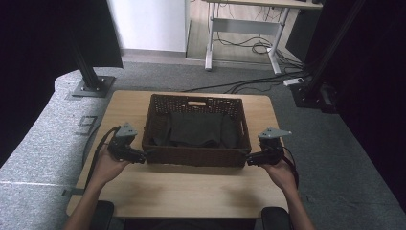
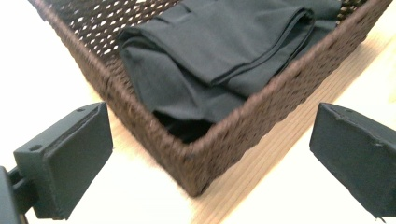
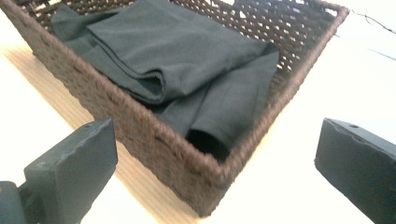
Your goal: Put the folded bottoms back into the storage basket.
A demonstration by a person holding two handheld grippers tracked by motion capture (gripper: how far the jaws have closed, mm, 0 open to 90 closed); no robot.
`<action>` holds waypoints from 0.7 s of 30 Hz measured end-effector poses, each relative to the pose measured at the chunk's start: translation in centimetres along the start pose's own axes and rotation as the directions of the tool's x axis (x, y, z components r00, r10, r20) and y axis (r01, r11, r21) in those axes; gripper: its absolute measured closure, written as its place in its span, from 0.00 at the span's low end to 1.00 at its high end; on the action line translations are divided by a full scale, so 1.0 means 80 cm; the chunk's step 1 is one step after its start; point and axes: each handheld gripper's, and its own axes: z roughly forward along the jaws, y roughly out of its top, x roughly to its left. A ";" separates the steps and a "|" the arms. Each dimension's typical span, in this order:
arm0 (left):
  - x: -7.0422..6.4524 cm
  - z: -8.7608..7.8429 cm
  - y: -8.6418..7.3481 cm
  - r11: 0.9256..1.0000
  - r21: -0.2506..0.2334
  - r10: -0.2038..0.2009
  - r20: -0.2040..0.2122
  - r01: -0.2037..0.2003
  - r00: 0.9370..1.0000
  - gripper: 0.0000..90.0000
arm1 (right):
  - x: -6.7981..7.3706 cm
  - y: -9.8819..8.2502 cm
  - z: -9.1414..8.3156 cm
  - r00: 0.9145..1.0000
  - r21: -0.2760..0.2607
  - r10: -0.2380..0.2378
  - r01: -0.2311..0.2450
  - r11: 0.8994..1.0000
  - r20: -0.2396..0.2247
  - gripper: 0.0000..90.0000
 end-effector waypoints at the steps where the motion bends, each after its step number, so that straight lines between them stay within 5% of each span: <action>1: 0.000 0.000 -0.005 1.000 0.003 -0.005 -0.001 0.005 1.000 0.00 | 0.000 -0.004 0.000 1.000 0.001 0.002 -0.002 1.000 0.000 0.00; 21: 0.005 0.031 -0.088 0.997 0.055 -0.053 -0.035 0.055 0.998 0.00 | 0.005 -0.080 0.033 0.998 0.039 0.061 -0.062 0.997 0.030 0.00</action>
